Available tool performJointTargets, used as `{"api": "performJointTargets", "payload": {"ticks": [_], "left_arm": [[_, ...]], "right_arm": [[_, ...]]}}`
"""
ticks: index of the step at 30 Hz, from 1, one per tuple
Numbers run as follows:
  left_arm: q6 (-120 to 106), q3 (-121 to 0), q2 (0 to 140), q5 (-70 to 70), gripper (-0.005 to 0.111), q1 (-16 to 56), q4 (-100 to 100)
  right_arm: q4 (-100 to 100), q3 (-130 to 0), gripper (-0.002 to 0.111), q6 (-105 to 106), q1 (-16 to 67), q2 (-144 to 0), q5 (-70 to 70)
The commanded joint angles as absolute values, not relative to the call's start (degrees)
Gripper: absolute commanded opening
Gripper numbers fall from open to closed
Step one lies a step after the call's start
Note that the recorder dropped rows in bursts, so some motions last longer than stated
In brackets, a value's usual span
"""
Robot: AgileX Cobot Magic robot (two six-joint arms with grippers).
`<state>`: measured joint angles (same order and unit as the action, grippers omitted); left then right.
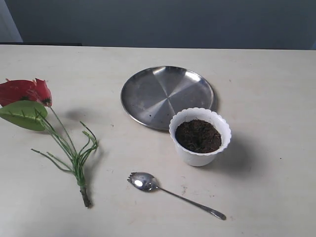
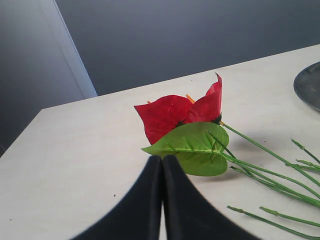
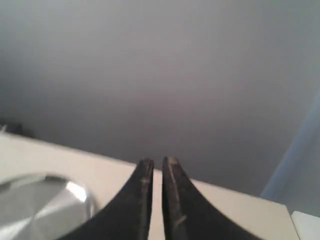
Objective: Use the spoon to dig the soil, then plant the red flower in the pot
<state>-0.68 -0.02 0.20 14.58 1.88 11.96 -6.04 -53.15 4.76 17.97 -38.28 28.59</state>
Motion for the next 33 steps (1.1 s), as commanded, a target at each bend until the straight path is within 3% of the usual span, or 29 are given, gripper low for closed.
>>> {"api": "performJointTargets", "payload": {"ticks": [1,4,10,18,21,27,33], "left_arm": [[-0.62,0.0,0.0,13.96,0.0,1.85,11.67],[-0.62,0.0,0.0,13.96,0.0,1.85,11.67],[-0.62,0.0,0.0,13.96,0.0,1.85,11.67],[-0.62,0.0,0.0,13.96,0.0,1.85,11.67],[-0.62,0.0,0.0,13.96,0.0,1.85,11.67],[-0.62,0.0,0.0,13.96,0.0,1.85,11.67],[-0.62,0.0,0.0,13.96,0.0,1.85,11.67]], "right_arm": [[-7.37,-69.17,0.008,13.6,30.63,-54.57,57.59],[-7.75,-73.77,0.008,13.6,38.32,-63.35,69.96],[-6.32,-71.49,0.008,13.6,51.93,-75.75,69.96],[-2.16,-63.32,0.008,13.49,60.89,-88.4,69.67],[1.44,-61.86,0.014,13.49,63.16,-91.97,67.89],[1.46,-59.51,0.04,13.49,66.85,-97.86,65.94],[0.35,-56.82,0.042,16.4,66.98,-100.61,62.36]]}}
